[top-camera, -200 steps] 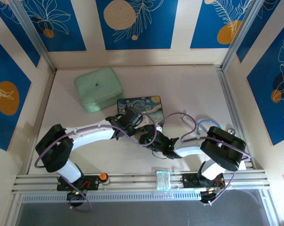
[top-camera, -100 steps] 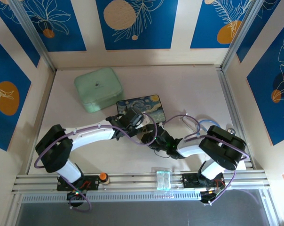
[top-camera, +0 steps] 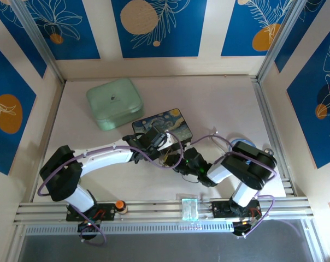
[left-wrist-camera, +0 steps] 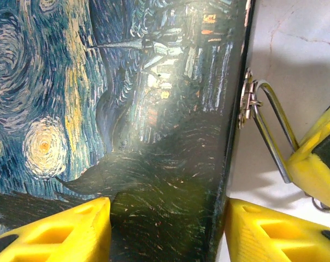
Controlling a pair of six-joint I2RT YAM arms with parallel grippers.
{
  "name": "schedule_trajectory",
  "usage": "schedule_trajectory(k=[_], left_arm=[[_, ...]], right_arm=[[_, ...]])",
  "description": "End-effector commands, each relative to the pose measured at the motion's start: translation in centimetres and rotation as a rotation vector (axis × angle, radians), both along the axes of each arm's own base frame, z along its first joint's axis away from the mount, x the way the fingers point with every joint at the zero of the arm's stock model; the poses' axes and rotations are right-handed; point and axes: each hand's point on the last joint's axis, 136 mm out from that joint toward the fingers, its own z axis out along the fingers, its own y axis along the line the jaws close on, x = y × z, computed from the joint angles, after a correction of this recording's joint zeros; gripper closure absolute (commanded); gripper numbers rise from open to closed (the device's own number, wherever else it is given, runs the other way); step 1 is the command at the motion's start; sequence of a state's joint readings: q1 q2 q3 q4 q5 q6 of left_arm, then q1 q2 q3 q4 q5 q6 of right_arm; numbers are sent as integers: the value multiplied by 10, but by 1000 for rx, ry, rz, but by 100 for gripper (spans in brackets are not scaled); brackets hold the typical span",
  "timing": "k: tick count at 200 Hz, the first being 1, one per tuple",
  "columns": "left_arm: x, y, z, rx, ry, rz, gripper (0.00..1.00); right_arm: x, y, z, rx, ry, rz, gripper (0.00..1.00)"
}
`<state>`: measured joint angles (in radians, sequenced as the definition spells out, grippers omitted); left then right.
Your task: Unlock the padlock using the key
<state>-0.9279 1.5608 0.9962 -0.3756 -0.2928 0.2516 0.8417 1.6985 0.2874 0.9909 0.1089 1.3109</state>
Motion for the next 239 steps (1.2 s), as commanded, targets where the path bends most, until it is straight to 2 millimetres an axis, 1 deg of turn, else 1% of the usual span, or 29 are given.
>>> schedule_trajectory(k=[1, 17, 34, 56, 74, 87, 99, 121, 138, 150, 173, 204, 239], left_arm=[[-49, 33, -49, 164, 243, -9, 47], [-49, 36, -50, 178, 236, -7, 47], [-48, 37, -52, 189, 235, -4, 47], [-48, 36, -53, 196, 249, 4, 49], [-49, 36, -54, 195, 250, -9, 49], [-51, 38, -55, 206, 254, -17, 49], [-52, 39, -57, 216, 259, -22, 50], [-52, 43, -59, 230, 253, -19, 50], [-50, 46, -61, 254, 247, -13, 50], [-51, 45, -63, 250, 253, -18, 50], [-51, 43, -64, 242, 258, -22, 50], [-51, 46, -64, 254, 247, -25, 50], [-51, 50, -65, 264, 234, -20, 50]], right_arm=[[4, -4, -13, 50, 23, -21, 93], [8, -5, -11, 97, 7, -43, 94], [11, -8, -14, 117, 12, -63, 94], [12, -14, -17, 114, 11, -87, 95], [14, -19, -14, 111, 4, -96, 95], [18, -24, -15, 128, 41, -119, 96], [24, -23, -10, 175, 59, -129, 96], [34, -23, 0, 209, 50, -152, 96], [38, -24, 11, 224, 20, -163, 96], [39, -23, 19, 231, -7, -163, 97], [44, -24, 21, 231, -6, -181, 97], [52, -33, 19, 249, 7, -213, 97], [57, -38, 31, 243, -44, -216, 97]])
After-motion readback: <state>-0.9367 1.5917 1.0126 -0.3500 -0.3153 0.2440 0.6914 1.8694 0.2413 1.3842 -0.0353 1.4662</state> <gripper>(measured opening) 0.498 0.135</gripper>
